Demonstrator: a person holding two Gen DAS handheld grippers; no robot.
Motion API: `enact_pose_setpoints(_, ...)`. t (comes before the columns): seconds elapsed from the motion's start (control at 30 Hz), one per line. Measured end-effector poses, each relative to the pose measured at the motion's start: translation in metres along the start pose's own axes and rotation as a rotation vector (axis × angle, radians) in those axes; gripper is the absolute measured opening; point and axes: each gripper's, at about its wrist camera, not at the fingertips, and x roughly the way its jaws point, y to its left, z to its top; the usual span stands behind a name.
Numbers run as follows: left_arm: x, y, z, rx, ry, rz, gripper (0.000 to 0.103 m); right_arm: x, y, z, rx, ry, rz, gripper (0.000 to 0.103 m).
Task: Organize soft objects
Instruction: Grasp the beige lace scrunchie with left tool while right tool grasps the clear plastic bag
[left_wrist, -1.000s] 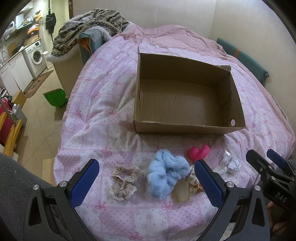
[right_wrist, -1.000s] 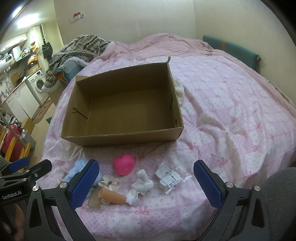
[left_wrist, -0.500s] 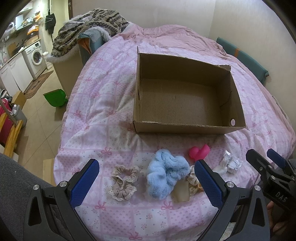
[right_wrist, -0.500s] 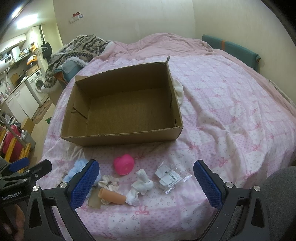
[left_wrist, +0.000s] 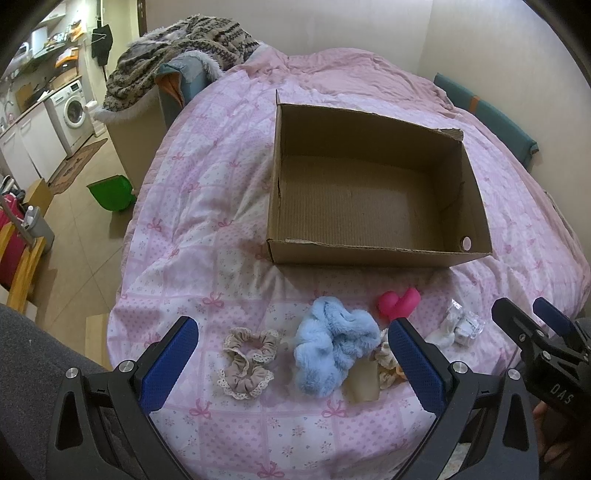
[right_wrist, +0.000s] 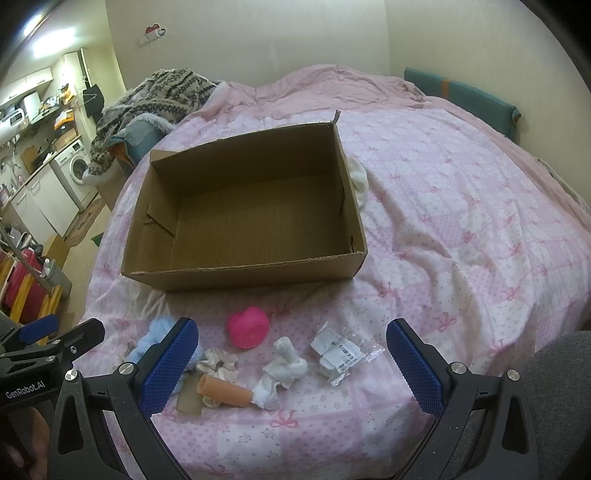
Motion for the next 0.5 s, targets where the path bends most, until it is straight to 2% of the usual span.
enact_pose_setpoints(0.17, 0.001, 0.005, 0.006, -0.012, 0.009, -0.011, 0.103, 0.000, -0.001, 0.001, 0.003, 0.003, 0.003, 0.103)
enact_pose_setpoints(0.23, 0.005, 0.008, 0.012, -0.016, 0.038, -0.011, 0.103, -0.001, -0.005, 0.004, 0.024, 0.016, 0.017, 0.103)
enact_pose_setpoints(0.37, 0.009, 0.018, 0.025, -0.054, 0.076, -0.016, 0.103, 0.002, -0.019, 0.017, 0.082, 0.077, 0.064, 0.103)
enact_pose_setpoints(0.5, 0.009, 0.022, 0.039, -0.042, 0.088, 0.007, 0.103, 0.009, -0.036, 0.032, 0.122, 0.147, 0.088, 0.103)
